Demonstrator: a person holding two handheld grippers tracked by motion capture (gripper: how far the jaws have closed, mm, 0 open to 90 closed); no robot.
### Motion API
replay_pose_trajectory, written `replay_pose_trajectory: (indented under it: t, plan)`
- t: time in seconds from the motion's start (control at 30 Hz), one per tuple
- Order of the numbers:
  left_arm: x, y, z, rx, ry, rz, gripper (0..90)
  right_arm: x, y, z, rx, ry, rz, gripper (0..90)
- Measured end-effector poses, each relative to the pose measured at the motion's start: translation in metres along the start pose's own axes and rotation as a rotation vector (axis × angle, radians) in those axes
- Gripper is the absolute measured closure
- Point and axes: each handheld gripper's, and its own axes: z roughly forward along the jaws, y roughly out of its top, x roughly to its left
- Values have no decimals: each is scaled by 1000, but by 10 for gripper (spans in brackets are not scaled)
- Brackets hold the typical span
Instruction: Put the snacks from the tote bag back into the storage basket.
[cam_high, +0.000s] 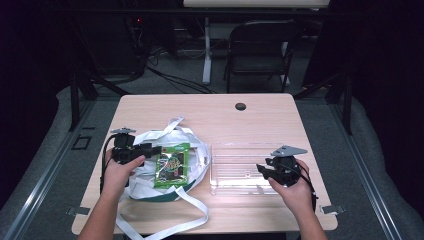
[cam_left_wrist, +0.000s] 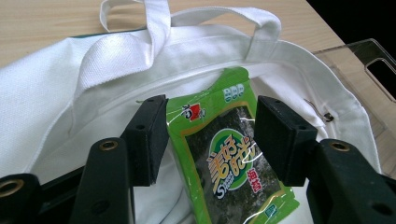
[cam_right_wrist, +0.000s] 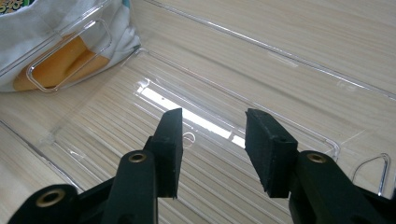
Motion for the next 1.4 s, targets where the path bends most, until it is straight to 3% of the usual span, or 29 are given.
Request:
replay_pose_trajectory:
  t: [0.23,0.8,1.17,1.4]
  plan:
    - [1,0,5,56,3,-21,398,0,-2,0,-8,-12,11,504]
    - [6,-4,20,154,-7,-85,364,1,-4,-2,-15,-19,3,488]
    - [13,-10,35,190,-16,-116,365,3,-5,0,0,-21,-10,483]
    - [14,-11,43,212,-45,-132,367,4,-5,1,3,-22,-10,482]
